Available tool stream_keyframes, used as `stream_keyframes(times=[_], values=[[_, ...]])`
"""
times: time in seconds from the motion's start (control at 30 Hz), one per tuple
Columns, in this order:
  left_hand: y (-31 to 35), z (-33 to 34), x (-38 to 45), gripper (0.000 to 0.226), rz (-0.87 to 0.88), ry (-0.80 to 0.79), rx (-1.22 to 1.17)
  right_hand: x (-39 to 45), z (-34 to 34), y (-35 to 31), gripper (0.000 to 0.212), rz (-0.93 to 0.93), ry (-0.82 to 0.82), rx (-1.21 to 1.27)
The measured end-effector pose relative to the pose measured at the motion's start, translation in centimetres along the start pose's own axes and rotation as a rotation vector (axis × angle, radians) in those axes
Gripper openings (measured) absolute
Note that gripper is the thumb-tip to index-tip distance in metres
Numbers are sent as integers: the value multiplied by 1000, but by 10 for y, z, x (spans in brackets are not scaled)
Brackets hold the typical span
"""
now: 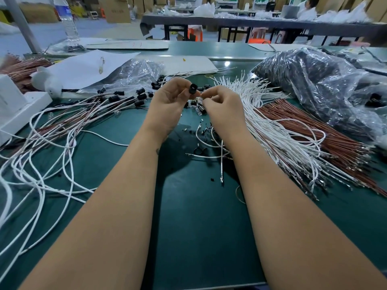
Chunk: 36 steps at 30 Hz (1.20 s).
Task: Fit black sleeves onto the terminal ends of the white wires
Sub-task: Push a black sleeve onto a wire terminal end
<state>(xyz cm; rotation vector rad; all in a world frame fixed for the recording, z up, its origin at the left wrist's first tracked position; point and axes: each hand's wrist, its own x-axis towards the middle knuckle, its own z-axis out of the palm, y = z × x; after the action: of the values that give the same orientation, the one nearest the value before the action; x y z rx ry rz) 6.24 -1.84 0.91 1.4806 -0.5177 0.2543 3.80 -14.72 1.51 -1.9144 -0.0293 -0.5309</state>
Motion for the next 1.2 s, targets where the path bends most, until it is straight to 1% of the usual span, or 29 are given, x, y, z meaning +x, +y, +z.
stream_keyframes(times=[0.13, 0.23, 0.3, 0.43, 0.7, 0.83, 1.2], values=[[-2, -2, 2, 21, -55, -19, 36, 3, -5, -3, 14, 114, 59, 284], [-3, -3, 3, 30, -138, 27, 129, 4, -7, -1, 18, 166, 33, 483], [-5, -4, 3, 28, -166, 58, 199, 5, -7, 0, 20, 188, 1, 547], [-5, -2, 0, 20, -166, 62, 289, 5, -7, 1, 20, 190, -40, 538], [-1, -1, -2, 21, -169, 57, 305, 5, -7, 4, 15, 171, -19, 417], [-1, -1, -2, 16, -175, 61, 323, 5, -7, 5, 17, 156, -24, 394], [4, 0, -5, 22, -220, 7, 313, 7, -7, 9, 14, 204, 1, 428]])
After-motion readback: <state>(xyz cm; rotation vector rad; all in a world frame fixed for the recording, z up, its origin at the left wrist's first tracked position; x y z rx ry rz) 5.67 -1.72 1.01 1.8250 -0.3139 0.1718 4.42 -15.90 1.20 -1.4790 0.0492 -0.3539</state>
